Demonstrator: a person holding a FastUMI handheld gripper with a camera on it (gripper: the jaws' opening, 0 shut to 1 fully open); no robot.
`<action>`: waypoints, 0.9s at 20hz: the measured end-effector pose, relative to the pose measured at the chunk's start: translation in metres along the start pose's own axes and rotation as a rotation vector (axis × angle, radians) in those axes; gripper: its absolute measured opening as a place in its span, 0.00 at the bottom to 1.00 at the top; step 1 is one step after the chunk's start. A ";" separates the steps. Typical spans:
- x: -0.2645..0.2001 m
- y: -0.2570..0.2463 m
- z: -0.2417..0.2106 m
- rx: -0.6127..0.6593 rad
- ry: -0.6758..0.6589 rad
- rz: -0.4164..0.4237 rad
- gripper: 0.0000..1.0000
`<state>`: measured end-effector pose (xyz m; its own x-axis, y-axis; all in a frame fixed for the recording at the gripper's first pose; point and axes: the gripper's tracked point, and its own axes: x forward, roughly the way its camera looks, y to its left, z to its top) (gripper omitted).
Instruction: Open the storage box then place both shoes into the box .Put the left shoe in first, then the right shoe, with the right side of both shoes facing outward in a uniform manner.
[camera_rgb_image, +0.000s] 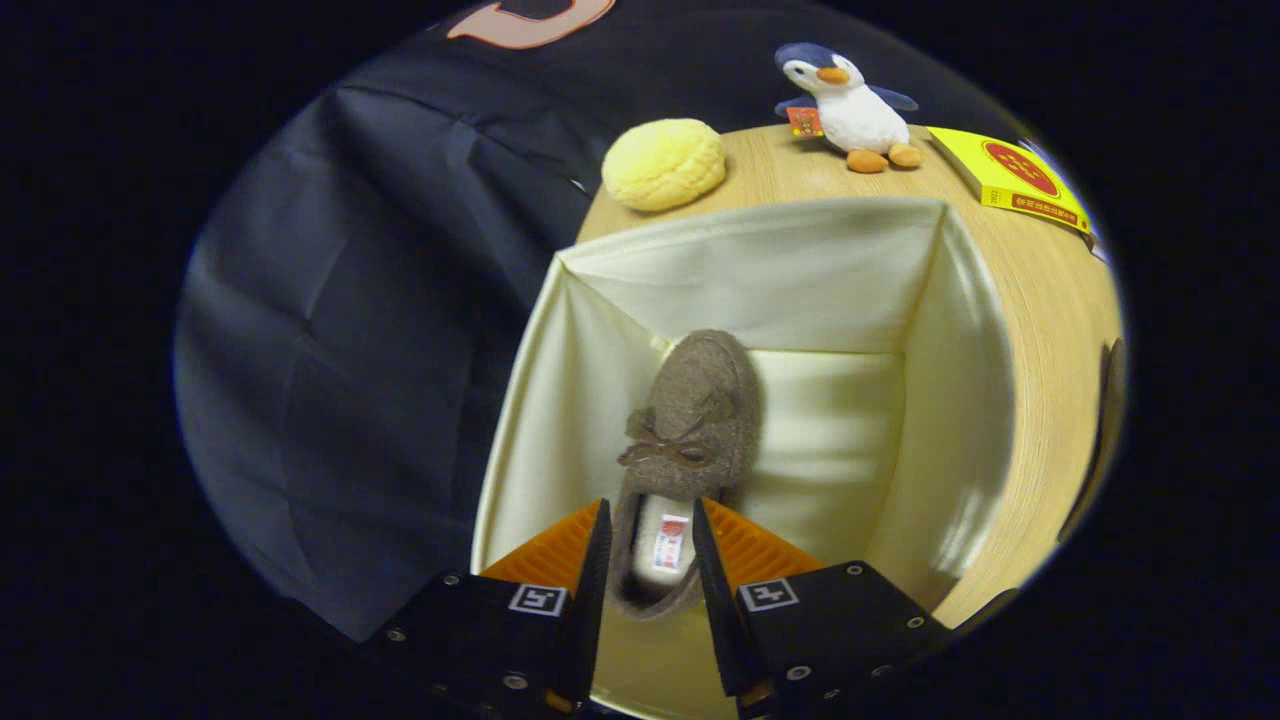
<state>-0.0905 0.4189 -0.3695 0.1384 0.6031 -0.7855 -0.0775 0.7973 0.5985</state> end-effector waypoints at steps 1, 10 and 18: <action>-0.016 -0.002 0.005 -0.012 -0.044 0.029 0.52; -0.149 -0.105 0.046 -0.183 -0.438 -0.047 0.95; -0.208 -0.290 0.013 -0.090 -0.498 -0.339 0.98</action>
<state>-0.0837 0.0619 -0.3776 0.6134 0.2499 -0.7492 -0.0285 0.9550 0.2952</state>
